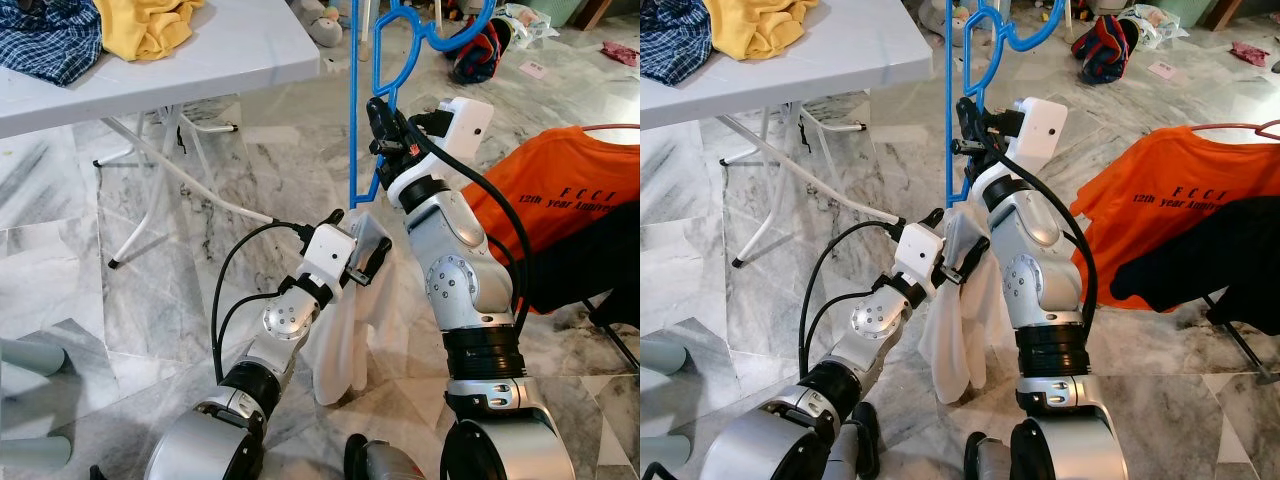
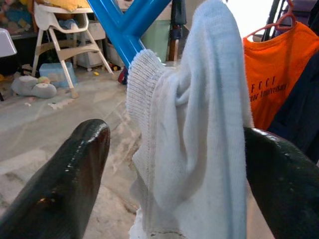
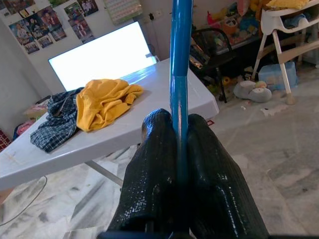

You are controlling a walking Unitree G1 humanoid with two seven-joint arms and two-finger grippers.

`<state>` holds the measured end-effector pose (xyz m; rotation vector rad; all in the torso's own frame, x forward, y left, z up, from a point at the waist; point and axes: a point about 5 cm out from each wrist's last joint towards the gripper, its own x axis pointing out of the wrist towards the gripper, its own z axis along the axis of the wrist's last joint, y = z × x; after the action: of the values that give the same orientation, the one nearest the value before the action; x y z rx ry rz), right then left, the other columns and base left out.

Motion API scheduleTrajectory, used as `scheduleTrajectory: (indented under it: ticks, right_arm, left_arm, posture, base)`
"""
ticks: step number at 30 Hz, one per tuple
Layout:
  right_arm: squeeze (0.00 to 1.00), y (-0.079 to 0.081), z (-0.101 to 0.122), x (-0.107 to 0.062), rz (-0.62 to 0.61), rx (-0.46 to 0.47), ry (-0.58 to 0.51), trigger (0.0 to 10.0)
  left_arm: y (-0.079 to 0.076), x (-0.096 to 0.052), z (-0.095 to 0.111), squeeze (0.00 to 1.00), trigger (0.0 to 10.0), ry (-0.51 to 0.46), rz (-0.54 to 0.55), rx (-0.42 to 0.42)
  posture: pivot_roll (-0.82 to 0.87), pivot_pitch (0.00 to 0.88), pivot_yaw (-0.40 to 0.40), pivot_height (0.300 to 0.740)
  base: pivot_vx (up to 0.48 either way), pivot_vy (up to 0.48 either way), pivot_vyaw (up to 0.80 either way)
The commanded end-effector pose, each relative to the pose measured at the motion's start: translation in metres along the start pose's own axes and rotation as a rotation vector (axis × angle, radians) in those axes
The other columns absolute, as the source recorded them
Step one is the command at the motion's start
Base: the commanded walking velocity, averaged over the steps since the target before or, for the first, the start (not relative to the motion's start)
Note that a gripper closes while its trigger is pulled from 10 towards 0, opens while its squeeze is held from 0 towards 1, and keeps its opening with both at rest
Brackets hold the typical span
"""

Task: Hang hanger

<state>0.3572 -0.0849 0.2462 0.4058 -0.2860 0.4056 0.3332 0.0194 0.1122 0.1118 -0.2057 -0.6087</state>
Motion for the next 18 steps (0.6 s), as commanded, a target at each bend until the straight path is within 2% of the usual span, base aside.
scheduleTrajectory:
  ticks: [1, 4, 9, 18]
  right_arm:
    - [0.0, 0.0, 0.007, -0.002, -0.002, -0.024, -0.022, 10.0]
    - [0.0, -0.004, 0.008, -0.003, -0.014, -0.032, -0.027, 10.0]
    - [0.0, -0.004, 0.01, -0.002, -0.021, -0.031, -0.031, 10.0]
    - [0.0, -0.002, 0.009, 0.001, -0.011, -0.029, -0.03, 10.0]
  left_arm:
    - [-0.014, 0.006, 0.003, 0.0, 0.0, -0.002, -0.054, -0.018]
    - [-0.013, 0.003, -0.001, 0.0, 0.0, 0.007, -0.055, -0.019]
    - [-0.002, -0.005, -0.01, 0.0, 0.0, 0.044, -0.017, -0.013]
    - [0.005, -0.004, -0.006, 0.0, 0.0, 0.026, 0.014, -0.027]
  posture:
    - [-0.06, 0.232, -0.063, 0.74]
    - [-0.06, 0.23, -0.06, 0.74]
    - [-0.05, 0.232, -0.06, 0.74]
    - [-0.03, 0.233, -0.064, 0.74]
  base:
    - [0.0, 0.0, 0.0]
    - [0.0, 0.0, 0.0]
    - [0.0, 0.0, 0.0]
    - [0.0, 0.0, 0.0]
